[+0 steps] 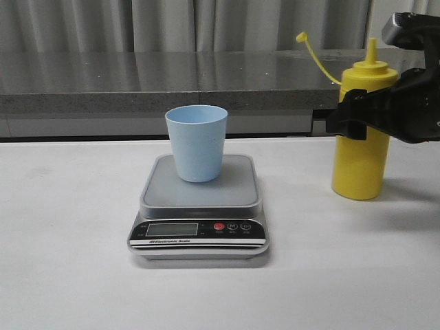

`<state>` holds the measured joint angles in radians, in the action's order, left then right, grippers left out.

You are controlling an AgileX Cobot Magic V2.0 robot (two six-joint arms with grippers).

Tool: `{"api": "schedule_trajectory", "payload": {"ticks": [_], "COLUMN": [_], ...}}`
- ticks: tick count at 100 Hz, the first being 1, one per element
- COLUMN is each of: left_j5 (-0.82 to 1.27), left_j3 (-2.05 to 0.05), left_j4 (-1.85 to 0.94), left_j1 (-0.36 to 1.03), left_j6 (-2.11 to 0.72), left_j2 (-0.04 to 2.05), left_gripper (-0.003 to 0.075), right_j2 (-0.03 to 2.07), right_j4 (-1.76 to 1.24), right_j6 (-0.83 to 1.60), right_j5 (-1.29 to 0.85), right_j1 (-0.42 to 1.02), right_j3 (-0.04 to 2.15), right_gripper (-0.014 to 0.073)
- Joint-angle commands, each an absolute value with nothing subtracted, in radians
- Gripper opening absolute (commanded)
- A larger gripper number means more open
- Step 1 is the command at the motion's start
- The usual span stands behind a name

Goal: Pour seasoning into cup on scale with both arms
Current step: 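Lower the yellow bottle onto the table and open the right gripper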

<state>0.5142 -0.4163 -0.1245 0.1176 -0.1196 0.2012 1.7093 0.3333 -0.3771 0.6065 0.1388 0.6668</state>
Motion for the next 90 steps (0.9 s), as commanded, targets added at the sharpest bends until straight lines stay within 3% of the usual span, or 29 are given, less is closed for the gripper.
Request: {"api": "schedule_trajectory", "payload": {"ticks": [1,65,74,90], "left_j5": [0.442,0.442,0.442,0.442], "left_j3": [-0.442,-0.442,-0.442,-0.442], "left_j4": [-0.135,-0.135,-0.135,-0.135], "left_j1": [0.114,0.114,0.114,0.114], "left_j6": [-0.121,-0.121,-0.121,-0.121], "left_j2": [0.212,0.212,0.212,0.212], "left_gripper": [-0.002,-0.002,-0.002,-0.002], "right_j2": [1.664,1.43,1.367,1.26], "right_j4": [0.324,0.209,0.199,0.165], "right_j6": [-0.366,-0.366,-0.366,-0.366], "right_j5": [0.687,0.724,0.693,0.643], "right_j1": [0.134,0.134,0.134,0.134], "right_j3": [0.665,0.423,0.391,0.328], "right_gripper": [0.0647,0.0636,0.0548,0.0255]}}
